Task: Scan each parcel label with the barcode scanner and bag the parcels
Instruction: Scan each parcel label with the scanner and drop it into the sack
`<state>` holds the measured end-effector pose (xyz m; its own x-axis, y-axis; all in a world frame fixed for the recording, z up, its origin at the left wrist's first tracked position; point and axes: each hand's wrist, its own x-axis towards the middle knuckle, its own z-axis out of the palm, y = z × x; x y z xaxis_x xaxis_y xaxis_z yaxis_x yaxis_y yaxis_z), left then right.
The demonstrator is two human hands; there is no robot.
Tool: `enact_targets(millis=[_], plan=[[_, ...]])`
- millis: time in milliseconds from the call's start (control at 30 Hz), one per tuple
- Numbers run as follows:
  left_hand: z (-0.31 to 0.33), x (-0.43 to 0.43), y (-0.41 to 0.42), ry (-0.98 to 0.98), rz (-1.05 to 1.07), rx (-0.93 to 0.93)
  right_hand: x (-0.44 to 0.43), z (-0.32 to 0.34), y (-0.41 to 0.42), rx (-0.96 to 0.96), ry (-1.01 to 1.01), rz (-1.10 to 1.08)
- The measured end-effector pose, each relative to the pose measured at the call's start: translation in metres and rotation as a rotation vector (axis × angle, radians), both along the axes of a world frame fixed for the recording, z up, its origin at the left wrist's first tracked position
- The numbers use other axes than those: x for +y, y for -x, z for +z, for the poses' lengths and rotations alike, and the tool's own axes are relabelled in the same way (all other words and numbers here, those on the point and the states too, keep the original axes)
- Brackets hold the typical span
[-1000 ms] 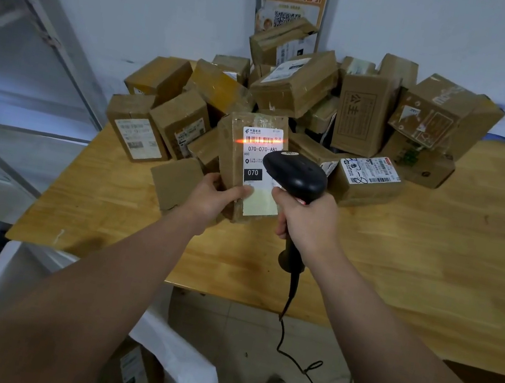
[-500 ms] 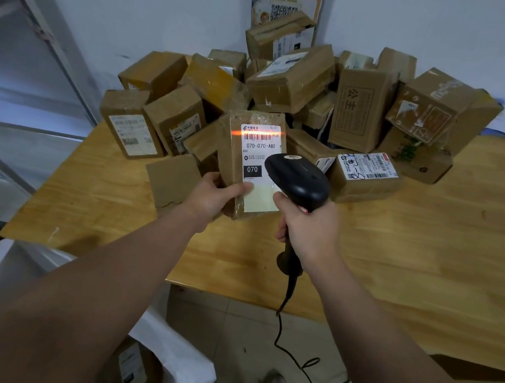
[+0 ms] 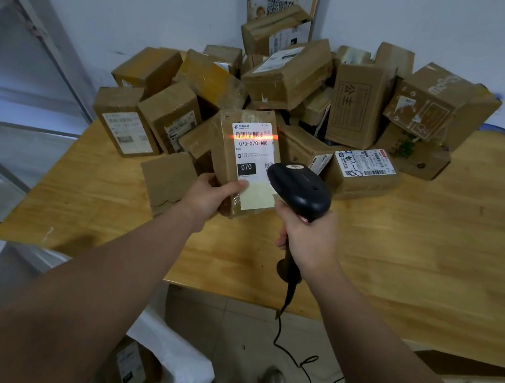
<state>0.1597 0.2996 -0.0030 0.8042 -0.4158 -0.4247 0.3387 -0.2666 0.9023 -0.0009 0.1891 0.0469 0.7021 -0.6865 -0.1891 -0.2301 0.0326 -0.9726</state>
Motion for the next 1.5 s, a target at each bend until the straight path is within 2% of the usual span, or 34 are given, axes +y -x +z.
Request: enact_targets(millis=[133, 233, 400, 700, 1067, 1500], plan=[[0.0, 0.001, 0.0, -0.006, -0.007, -0.043, -0.004, 0.001, 0.0, 0.05, 0.006, 0.03], [0.001, 0.003, 0.004, -0.048, -0.056, -0.168, -0.012, 0.012, -0.006, 0.12, 0.006, 0.074], [0.003, 0.0, 0.01, -0.028, -0.082, -0.255, -0.024, 0.039, -0.016, 0.113, 0.013, 0.108], [0.002, -0.007, 0.01, -0.005, -0.048, -0.252, -0.031, 0.047, -0.007, 0.112, -0.079, 0.094], [-0.016, -0.01, 0.023, -0.065, 0.009, -0.17, -0.015, -0.017, 0.022, 0.075, -0.082, -0.031], [-0.016, -0.012, 0.027, -0.079, 0.021, -0.159, -0.008, -0.034, 0.035, 0.027, -0.075, -0.018]])
